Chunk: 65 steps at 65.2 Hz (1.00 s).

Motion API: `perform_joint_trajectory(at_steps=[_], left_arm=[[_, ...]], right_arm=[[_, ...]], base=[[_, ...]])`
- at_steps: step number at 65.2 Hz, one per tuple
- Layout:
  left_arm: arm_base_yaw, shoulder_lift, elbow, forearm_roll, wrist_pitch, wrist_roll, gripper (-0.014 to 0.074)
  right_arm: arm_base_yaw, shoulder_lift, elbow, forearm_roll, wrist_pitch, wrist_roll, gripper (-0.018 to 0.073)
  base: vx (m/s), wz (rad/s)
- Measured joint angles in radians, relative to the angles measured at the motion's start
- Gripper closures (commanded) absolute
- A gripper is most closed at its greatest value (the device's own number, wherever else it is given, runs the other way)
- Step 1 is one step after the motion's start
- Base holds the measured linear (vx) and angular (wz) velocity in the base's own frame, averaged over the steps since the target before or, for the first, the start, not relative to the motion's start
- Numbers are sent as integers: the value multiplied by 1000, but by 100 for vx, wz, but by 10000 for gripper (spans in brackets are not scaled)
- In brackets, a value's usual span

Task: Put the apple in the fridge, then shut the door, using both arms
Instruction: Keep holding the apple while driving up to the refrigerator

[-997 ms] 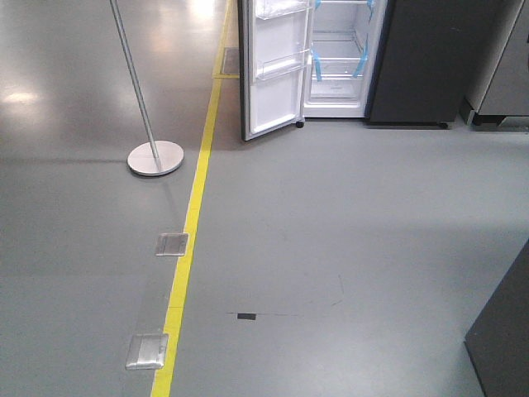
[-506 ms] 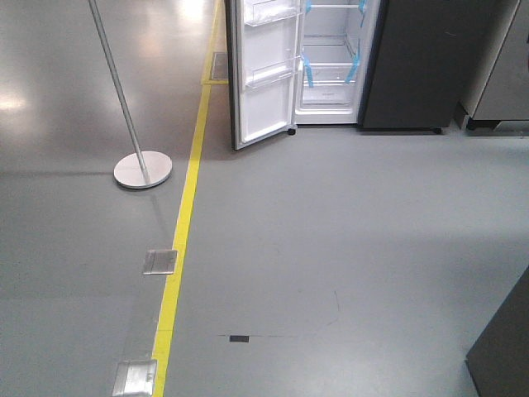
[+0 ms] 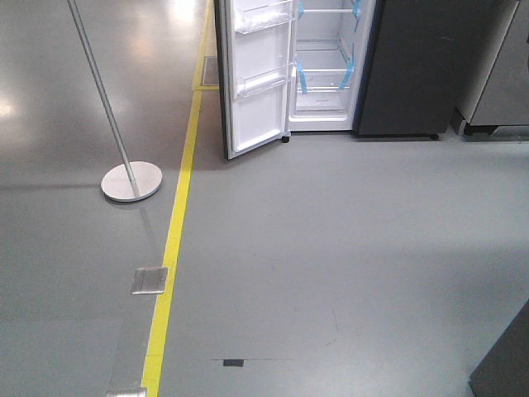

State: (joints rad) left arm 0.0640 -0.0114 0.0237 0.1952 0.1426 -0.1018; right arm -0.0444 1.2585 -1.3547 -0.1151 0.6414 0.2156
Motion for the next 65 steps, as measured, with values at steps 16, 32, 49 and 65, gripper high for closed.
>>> perform_joint_trajectory(at_steps=[16, 32, 49, 65], left_arm=[[0, 0, 0, 0, 0, 0, 603], [0, 0, 0, 0, 0, 0, 603], [0, 0, 0, 0, 0, 0, 603], [0, 0, 0, 0, 0, 0, 603]], right_arm=[[0, 0, 0, 0, 0, 0, 338], [0, 0, 0, 0, 0, 0, 338], [0, 0, 0, 0, 0, 0, 338], [0, 0, 0, 0, 0, 0, 338]], base=[[16, -2], [17, 1], [20, 1], [22, 1]])
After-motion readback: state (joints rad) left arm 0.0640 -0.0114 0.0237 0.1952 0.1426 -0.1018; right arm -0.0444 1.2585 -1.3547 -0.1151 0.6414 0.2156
